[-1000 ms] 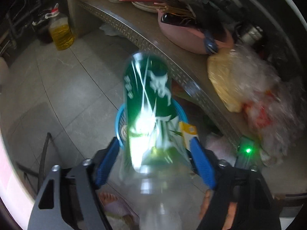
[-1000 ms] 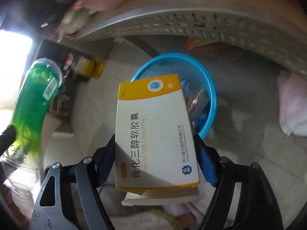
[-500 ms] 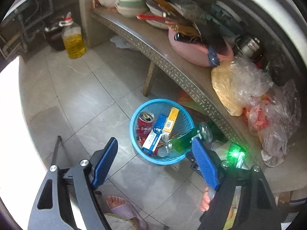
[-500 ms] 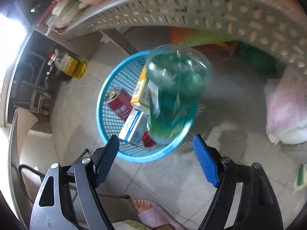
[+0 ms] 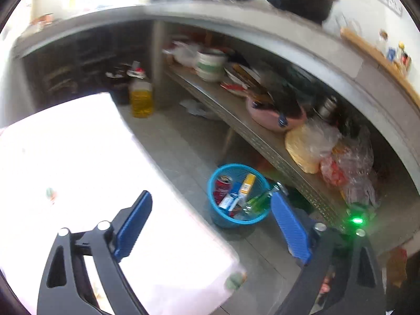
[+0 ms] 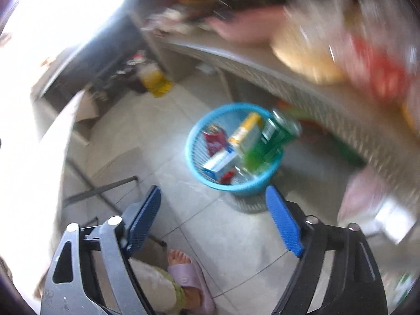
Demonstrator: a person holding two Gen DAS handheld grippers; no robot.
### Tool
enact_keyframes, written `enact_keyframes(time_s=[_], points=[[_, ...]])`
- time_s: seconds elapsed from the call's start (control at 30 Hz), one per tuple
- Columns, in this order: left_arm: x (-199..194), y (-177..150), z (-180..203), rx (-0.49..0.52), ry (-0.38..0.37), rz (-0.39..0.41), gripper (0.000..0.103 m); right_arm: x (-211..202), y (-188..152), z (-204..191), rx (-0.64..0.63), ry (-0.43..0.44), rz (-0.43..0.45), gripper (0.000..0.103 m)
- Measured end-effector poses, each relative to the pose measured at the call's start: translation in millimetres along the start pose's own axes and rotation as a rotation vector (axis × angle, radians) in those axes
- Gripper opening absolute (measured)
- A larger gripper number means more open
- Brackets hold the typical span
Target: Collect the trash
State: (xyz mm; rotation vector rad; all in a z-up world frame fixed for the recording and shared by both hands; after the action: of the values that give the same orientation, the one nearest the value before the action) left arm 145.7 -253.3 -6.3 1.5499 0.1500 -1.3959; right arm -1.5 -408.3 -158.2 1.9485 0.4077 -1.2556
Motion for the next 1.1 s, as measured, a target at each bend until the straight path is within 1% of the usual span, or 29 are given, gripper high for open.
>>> enact_keyframes(time_s=[0.03,0.07,0.1,0.17,0.3,0.33,0.4,0.47,0.53,0.63,0.7,0.77,0.83,0.93,1.0,1.1], points=[[-9.8,-6.9,-6.6,-0.021,0.017,0.016,0.097,-16.1,1.0,-13.1,-0.051,0.008,0.027,0.089],[-21.5,-16.3,-15.8,-0.048,0.044,0.036,0.097,-31.5,4.7,-31.1,-0.122,0.080,0.092,0.094],[-31.9,-26.1,-23.9,-0.074,0.067,0.051,0.097,-43.4,3.2,-43.1,-0.162,0.092,0.111,0.096],[-48.5,-42.7,-35.5,-0.112,0.099,0.075,0.097,-63.4,0.4,-71.9,-0.246,0.109,0.144,0.095],[-80.9,-72.8,-60.5,-0.193,0.225,0.137,0.097,-86.8,-9.0,-121.0,-0.373,0.123,0.167,0.095],[-86.4,-79.7,-63.8,-0.211,0.244,0.145,0.097,-91.5,-11.1,-130.1,-0.398,0.129,0.175,0.095],[-97.3,-97.3,-72.2,-0.255,0.292,0.147,0.097,-102.6,-18.8,-150.4,-0.444,0.125,0.204,0.095],[-105.2,-112.3,-77.9,-0.277,0.332,0.154,0.097,-106.0,-25.2,-164.9,-0.485,0.122,0.225,0.095],[-109.5,-125.5,-83.7,-0.295,0.417,0.147,0.097,-110.7,-31.4,-178.3,-0.522,0.103,0.247,0.095],[-113.3,-142.7,-93.0,-0.321,0.499,0.119,0.097,-114.7,-38.2,-190.6,-0.564,0.080,0.267,0.095],[-114.2,-151.2,-94.1,-0.337,0.507,0.109,0.097,-114.9,-41.3,-195.6,-0.581,0.055,0.269,0.095],[-107.8,-160.2,-95.0,-0.375,0.491,0.074,0.097,-112.5,-45.1,-199.7,-0.604,0.039,0.265,0.095],[-100.2,-170.2,-95.2,-0.413,0.468,0.029,0.097,-107.2,-47.3,-200.2,-0.622,0.041,0.243,0.095],[-91.8,-179.1,-93.5,-0.430,0.473,-0.013,0.097,-106.9,-54.2,-200.2,-0.630,0.058,0.213,0.095],[-90.7,-184.0,-92.8,-0.441,0.475,-0.023,0.097,-104.4,-54.7,-196.4,-0.623,0.060,0.194,0.095],[-90.2,-187.5,-91.6,-0.447,0.478,-0.031,0.097,-97.6,-55.2,-189.6,-0.614,0.048,0.143,0.095]])
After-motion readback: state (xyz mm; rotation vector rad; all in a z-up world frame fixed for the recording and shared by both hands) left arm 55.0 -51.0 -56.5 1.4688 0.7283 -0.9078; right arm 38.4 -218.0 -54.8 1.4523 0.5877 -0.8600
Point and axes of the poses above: each gripper's, at about its wrist camera, not at the fingertips, and x roughly the way its jaws point, z to its right, y to its top, the point moved 10 cm from there along x, roughly the way its jaws point, and after that the axes turned 8 degrees about -z, right-handed, at the moved point
